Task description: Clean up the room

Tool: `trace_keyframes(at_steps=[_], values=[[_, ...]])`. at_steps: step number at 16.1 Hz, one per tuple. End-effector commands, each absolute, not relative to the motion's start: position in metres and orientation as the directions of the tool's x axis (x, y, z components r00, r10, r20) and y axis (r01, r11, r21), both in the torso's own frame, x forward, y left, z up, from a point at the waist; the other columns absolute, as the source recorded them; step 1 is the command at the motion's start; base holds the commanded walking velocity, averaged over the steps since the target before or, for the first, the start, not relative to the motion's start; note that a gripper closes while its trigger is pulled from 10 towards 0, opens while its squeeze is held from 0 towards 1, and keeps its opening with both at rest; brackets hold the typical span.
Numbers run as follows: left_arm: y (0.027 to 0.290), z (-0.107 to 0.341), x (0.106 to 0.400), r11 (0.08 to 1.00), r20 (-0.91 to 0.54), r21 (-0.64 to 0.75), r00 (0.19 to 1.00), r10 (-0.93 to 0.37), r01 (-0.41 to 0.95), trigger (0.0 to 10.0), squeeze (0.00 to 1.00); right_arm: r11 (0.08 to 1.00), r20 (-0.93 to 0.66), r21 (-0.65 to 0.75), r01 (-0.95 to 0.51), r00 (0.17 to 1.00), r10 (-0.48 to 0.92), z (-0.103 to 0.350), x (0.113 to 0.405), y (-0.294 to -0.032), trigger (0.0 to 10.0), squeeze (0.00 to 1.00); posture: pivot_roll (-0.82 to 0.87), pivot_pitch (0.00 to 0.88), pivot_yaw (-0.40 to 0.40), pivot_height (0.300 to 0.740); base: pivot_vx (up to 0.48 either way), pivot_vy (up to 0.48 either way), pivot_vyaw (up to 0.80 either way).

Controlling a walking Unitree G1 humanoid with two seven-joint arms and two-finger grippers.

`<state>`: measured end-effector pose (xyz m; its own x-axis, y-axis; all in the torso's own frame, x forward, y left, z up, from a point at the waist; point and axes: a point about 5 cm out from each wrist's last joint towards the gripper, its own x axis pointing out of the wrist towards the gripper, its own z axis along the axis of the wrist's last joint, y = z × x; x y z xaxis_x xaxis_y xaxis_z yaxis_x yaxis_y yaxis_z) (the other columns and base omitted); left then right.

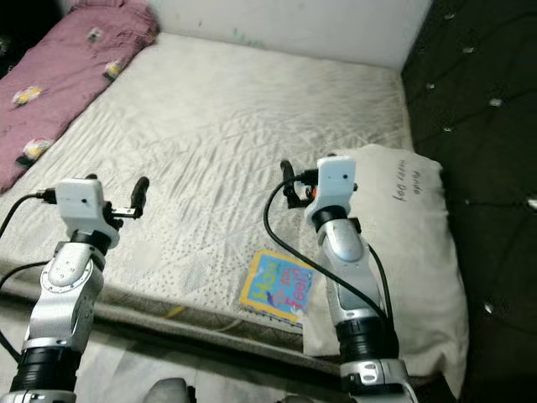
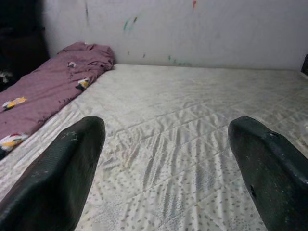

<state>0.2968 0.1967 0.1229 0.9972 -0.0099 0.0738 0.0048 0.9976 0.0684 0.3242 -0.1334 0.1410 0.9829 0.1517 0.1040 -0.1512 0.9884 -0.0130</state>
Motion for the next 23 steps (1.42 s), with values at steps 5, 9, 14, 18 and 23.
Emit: trace_keyframes(at_steps=[5, 9, 14, 18, 23], values=[[0.1931, 0.1203, 0.2998, 0.999, 0.043, 0.025, 0.999, -0.024, 0.023, 10.0, 0.00, 0.992, 0.089, -0.028, -0.125, 0.988, 0.127, 0.1377, 0.3255, -0.1379, 10.0, 0.00, 0.03, 0.008, -0.032, 0.740, 0.000, 0.233, -0.56], [0.1936, 0.1202, 0.3010, 1.000, 0.031, 0.010, 0.999, -0.024, 0.024, 10.0, 0.00, 0.991, 0.096, -0.024, -0.129, 0.987, 0.131, 0.1380, 0.3257, -0.1361, 10.0, 0.00, 0.03, 0.009, -0.031, 0.740, 0.000, 0.480, 0.00], [0.1921, 0.1237, 0.3044, 1.000, 0.045, 0.005, 0.999, -0.024, 0.023, 10.0, 0.00, 0.992, 0.090, -0.016, -0.122, 0.988, 0.122, 0.1371, 0.3269, -0.1374, 10.0, 0.00, 0.03, 0.008, -0.032, 0.740, 0.000, 0.480, -0.09], [0.1934, 0.1231, 0.3047, 1.000, 0.044, 0.005, 0.999, -0.017, 0.017, 10.0, 0.00, 0.992, 0.087, -0.015, -0.122, 0.989, 0.123, 0.1358, 0.3263, -0.1366, 10.0, 0.00, 0.03, 0.008, -0.034, 0.740, 0.000, 0.480, -0.72], [0.1938, 0.1220, 0.3047, 1.000, 0.032, -0.001, 0.999, -0.013, 0.013, 10.0, 0.00, 0.992, 0.086, -0.018, -0.124, 0.988, 0.125, 0.1359, 0.3279, -0.1370, 10.0, 0.00, 0.03, 0.008, -0.036, 0.740, 0.000, 0.480, -0.50]])
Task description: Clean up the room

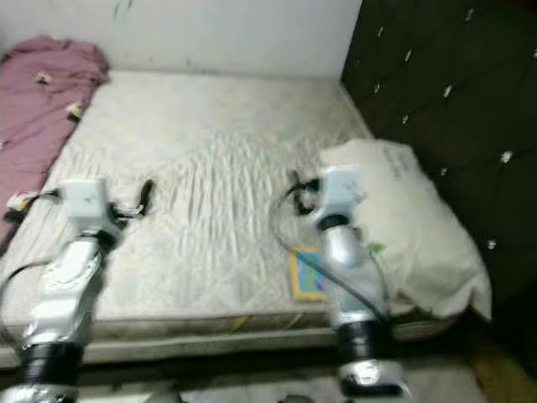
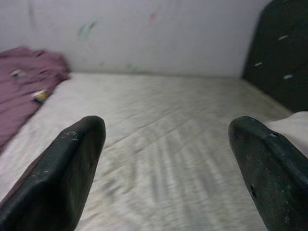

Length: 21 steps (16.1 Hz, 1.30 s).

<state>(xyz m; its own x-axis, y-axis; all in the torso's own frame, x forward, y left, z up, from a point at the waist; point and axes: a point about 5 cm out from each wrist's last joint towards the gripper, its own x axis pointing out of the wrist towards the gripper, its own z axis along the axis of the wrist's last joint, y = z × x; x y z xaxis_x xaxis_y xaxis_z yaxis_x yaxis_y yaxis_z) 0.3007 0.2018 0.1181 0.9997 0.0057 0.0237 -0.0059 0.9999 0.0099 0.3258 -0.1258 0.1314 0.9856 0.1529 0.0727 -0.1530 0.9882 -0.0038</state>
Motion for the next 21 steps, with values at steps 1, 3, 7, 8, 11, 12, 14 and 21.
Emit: trace_keyframes(at_steps=[1, 3, 7, 8, 11, 12, 14, 21], values=[[0.1942, 0.1230, 0.3048, 1.000, 0.043, 0.006, 0.999, -0.016, 0.016, 10.0, 0.00, 0.992, 0.085, -0.019, -0.125, 0.988, 0.126, 0.1357, 0.3282, -0.1368, 10.0, 0.00, 0.03, 0.005, -0.037, 0.740, 0.000, 0.480, -0.48], [0.1942, 0.1234, 0.3050, 1.000, 0.045, 0.006, 0.999, -0.017, 0.017, 10.0, 0.00, 0.992, 0.083, -0.018, -0.127, 0.988, 0.128, 0.1353, 0.3285, -0.1367, 10.0, 0.00, 0.03, 0.005, -0.037, 0.740, 0.000, 0.480, -0.70], [0.1952, 0.1236, 0.3056, 1.000, 0.043, 0.008, 0.999, -0.018, 0.018, 10.0, 0.00, 0.991, 0.086, -0.021, -0.130, 0.988, 0.131, 0.1352, 0.3289, -0.1352, 10.0, 0.00, 0.04, 0.001, -0.035, 0.740, 0.000, 0.480, -0.40], [0.1953, 0.1241, 0.3061, 1.000, 0.045, 0.010, 0.999, -0.018, 0.018, 10.0, 0.00, 0.991, 0.087, -0.023, -0.131, 0.987, 0.132, 0.1353, 0.3292, -0.1347, 10.0, 0.00, 0.04, 0.002, -0.034, 0.740, 0.000, 0.480, 0.00], [0.1942, 0.1291, 0.3049, 0.999, 0.093, 0.038, 0.996, -0.014, 0.011, 10.0, 0.00, 0.991, 0.091, -0.016, -0.135, 0.987, 0.136, 0.1344, 0.3281, -0.1337, 10.0, 0.00, 0.04, 0.004, -0.033, 0.740, 0.000, 0.297, 0.00], [0.1940, 0.1287, 0.3047, 0.999, 0.088, 0.039, 0.996, -0.014, 0.011, 10.0, 0.00, 0.991, 0.091, -0.014, -0.136, 0.986, 0.137, 0.1340, 0.3277, -0.1333, 10.0, 0.00, 0.04, 0.007, -0.033, 0.740, 0.000, 0.000, 0.00], [0.1934, 0.1276, 0.3043, 0.999, 0.080, 0.044, 0.997, -0.021, 0.018, 10.0, 0.00, 0.990, 0.095, -0.018, -0.142, 0.985, 0.143, 0.1340, 0.3270, -0.1320, 10.0, 0.00, 0.04, 0.008, -0.032, 0.740, 0.000, 0.000, 0.00], [0.1939, 0.1243, 0.3048, 0.999, 0.058, 0.028, 0.998, -0.018, 0.017, 10.0, 0.00, 0.986, 0.112, -0.041, -0.164, 0.979, 0.167, 0.1365, 0.3262, -0.1299, 10.0, 0.00, 0.04, 0.011, -0.033, 0.740, 0.000, 0.272, 0.28]])
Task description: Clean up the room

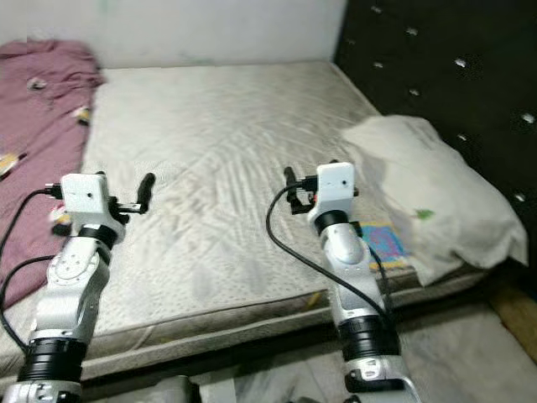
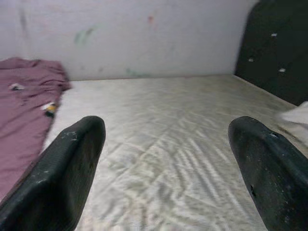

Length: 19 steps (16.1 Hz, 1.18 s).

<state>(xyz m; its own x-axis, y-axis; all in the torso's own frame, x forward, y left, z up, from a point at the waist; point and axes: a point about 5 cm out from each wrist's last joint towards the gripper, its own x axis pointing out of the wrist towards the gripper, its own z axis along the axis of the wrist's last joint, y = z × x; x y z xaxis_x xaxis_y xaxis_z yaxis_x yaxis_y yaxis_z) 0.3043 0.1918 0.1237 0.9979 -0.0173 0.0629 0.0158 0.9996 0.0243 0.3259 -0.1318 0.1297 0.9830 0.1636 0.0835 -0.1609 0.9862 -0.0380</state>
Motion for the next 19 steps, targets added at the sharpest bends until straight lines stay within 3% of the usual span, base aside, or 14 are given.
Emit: trace_keyframes(at_steps=[1, 10, 14, 19], values=[[0.1939, 0.1245, 0.3051, 0.999, 0.058, 0.027, 0.998, -0.018, 0.016, 10.0, 0.00, 0.986, 0.111, -0.040, -0.162, 0.980, 0.166, 0.1363, 0.3266, -0.1304, 10.0, 0.00, 0.04, 0.014, -0.035, 0.740, 0.000, 0.476, 0.00], [0.1946, 0.1243, 0.3054, 1.000, 0.052, 0.022, 0.998, -0.022, 0.021, 10.0, 0.00, 0.985, 0.106, -0.051, -0.167, 0.979, 0.171, 0.1346, 0.3265, -0.1296, 10.0, 0.00, 0.04, 0.017, -0.032, 0.740, 0.000, 0.470, 0.00], [0.1947, 0.1240, 0.3054, 1.000, 0.051, 0.024, 0.998, -0.021, 0.020, 10.0, 0.00, 0.984, 0.106, -0.050, -0.169, 0.979, 0.173, 0.1347, 0.3264, -0.1293, 10.0, 0.00, 0.04, 0.018, -0.032, 0.740, 0.000, 0.469, 0.67], [0.1952, 0.1236, 0.3057, 0.999, 0.048, 0.027, 0.999, -0.023, 0.022, 10.0, 0.00, 0.986, 0.100, -0.050, -0.162, 0.981, 0.166, 0.1335, 0.3266, -0.1305, 10.0, 0.00, 0.03, 0.019, -0.033, 0.740, 0.000, 0.469, 0.00]])
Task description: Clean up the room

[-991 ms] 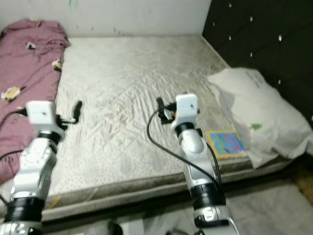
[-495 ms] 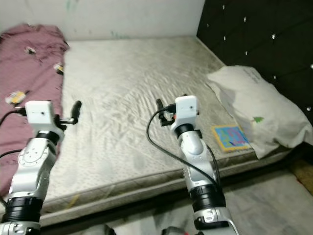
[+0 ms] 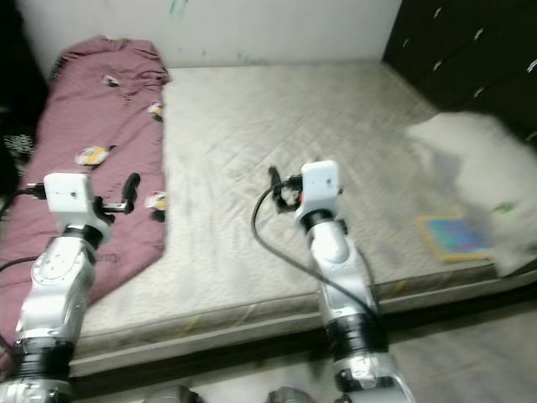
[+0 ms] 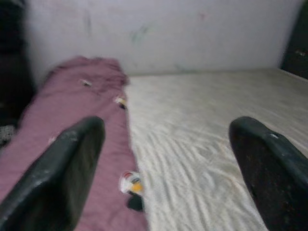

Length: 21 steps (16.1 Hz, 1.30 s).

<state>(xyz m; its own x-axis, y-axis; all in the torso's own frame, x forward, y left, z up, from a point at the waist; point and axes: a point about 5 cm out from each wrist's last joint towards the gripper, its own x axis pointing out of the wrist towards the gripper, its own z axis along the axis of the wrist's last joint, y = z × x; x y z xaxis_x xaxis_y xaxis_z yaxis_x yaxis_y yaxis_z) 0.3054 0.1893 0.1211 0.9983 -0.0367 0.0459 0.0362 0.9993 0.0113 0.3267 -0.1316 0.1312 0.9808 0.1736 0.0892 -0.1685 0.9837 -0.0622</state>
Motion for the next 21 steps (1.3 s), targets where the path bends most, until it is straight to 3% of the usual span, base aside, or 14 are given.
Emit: trace_keyframes(at_steps=[1, 16, 21], values=[[0.195, 0.123, 0.306, 0.999, 0.048, 0.027, 0.999, -0.024, 0.022, 10.0, 0.00, 0.986, 0.099, -0.051, -0.160, 0.981, 0.165, 0.133, 0.327, -0.131, 10.0, 0.00, 0.03, 0.019, -0.033, 0.740, 0.000, 0.469, 0.00], [0.196, 0.122, 0.305, 0.999, 0.048, 0.039, 0.998, -0.026, 0.024, 10.0, 0.00, 0.985, 0.087, -0.062, -0.162, 0.982, 0.167, 0.131, 0.327, -0.131, 10.0, 0.00, 0.04, 0.010, -0.036, 0.740, 0.000, 0.469, 0.00], [0.204, 0.107, 0.293, 0.998, 0.020, 0.069, 1.000, -0.010, 0.009, 10.0, 0.00, 0.986, 0.085, -0.065, -0.154, 0.984, 0.159, 0.131, 0.327, -0.133, 10.0, 0.00, 0.03, 0.014, -0.035, 0.740, 0.000, 0.062, 0.00]])
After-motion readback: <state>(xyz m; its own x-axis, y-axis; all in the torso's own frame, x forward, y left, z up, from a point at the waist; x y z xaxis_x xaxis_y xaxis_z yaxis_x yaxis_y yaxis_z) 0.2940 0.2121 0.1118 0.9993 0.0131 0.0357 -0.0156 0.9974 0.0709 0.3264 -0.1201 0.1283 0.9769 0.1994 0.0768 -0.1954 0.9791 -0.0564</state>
